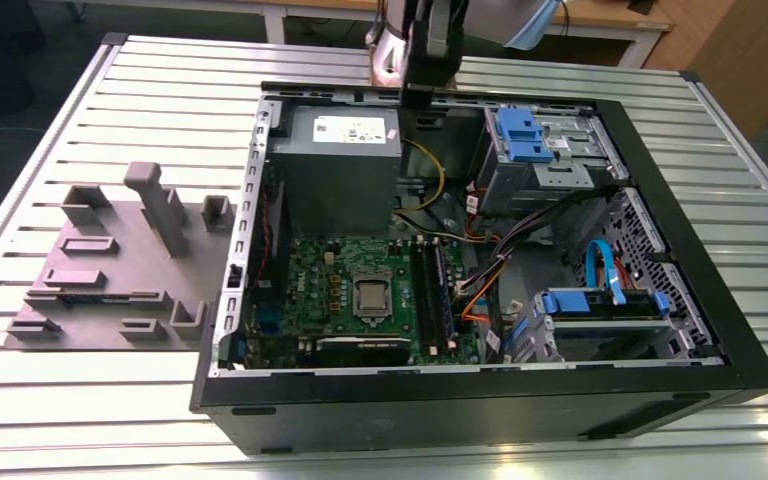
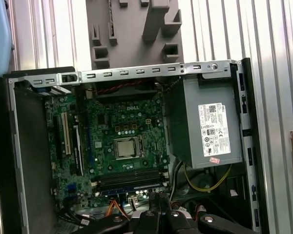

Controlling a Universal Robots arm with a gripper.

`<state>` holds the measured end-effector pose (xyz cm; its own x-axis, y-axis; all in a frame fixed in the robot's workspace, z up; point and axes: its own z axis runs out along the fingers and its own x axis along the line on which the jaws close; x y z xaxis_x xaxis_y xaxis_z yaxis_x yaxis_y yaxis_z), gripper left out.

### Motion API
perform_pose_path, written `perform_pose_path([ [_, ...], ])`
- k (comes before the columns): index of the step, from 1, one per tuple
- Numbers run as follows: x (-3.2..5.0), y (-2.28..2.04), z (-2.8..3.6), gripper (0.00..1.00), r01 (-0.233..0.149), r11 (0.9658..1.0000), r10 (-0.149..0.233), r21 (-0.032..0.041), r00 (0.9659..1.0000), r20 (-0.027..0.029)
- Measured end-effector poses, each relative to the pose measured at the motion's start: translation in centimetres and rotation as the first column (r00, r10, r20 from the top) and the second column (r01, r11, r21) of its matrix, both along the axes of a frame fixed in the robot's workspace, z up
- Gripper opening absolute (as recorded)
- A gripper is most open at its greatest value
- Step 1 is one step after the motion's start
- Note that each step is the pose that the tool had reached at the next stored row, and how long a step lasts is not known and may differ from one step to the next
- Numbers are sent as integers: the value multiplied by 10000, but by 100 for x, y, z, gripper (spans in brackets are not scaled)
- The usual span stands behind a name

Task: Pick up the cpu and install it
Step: 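Close the cpu cover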

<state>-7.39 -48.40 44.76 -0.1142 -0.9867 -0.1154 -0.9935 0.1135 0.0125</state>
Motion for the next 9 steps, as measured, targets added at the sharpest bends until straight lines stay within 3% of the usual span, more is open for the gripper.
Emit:
perform_pose_path([
  [9, 0, 0, -163, 10, 0, 9999, 0, 115, 10000, 0],
])
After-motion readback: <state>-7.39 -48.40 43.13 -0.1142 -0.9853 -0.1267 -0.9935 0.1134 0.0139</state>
